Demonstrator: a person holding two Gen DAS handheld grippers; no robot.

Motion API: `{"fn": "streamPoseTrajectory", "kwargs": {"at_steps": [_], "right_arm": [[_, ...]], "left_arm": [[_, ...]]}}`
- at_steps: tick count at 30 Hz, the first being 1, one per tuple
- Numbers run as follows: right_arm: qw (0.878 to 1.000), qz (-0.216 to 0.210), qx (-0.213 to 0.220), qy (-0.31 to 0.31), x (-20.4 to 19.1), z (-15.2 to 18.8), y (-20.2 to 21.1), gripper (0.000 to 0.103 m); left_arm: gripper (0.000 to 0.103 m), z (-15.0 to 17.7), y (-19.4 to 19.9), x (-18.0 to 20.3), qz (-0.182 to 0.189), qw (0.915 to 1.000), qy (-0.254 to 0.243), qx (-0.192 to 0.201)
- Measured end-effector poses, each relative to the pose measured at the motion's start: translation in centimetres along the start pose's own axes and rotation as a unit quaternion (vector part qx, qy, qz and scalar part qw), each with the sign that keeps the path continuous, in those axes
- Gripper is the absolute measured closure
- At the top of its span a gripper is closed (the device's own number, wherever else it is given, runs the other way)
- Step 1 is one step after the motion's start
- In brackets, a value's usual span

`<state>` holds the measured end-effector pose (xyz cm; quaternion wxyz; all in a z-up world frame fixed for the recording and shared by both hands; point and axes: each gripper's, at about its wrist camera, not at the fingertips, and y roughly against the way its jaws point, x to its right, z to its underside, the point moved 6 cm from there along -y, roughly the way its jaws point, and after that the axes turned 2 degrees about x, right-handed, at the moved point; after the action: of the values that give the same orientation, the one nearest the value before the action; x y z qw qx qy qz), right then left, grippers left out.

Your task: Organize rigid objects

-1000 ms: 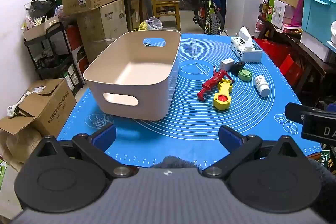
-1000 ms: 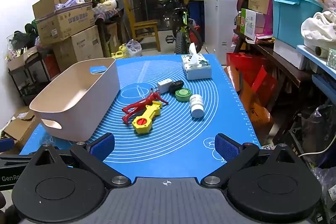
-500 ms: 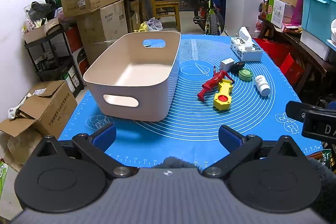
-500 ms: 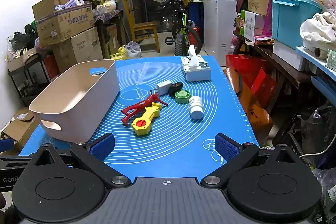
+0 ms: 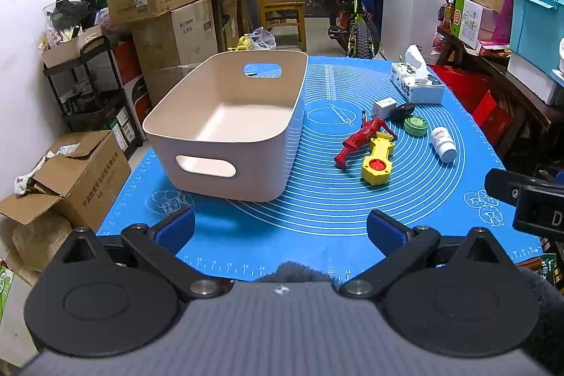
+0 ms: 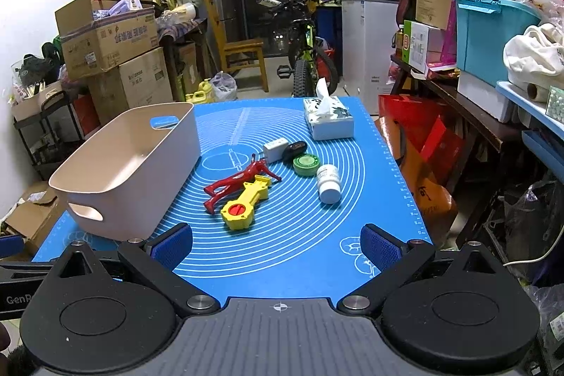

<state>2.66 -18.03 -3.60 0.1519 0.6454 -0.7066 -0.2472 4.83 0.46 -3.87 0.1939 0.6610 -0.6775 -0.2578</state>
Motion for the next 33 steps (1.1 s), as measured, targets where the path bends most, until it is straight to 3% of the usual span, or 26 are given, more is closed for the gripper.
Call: {"fn": "streamPoseTrajectory", "kwargs": {"at_steps": [33], "right_arm": [[1.0, 0.001, -0.003, -0.003, 0.04, 0.21, -0.17, 0.002]], "left_arm": [[0.0, 0.06, 0.13, -0.06, 0.002, 1.0, 0.001, -0.003]]}}
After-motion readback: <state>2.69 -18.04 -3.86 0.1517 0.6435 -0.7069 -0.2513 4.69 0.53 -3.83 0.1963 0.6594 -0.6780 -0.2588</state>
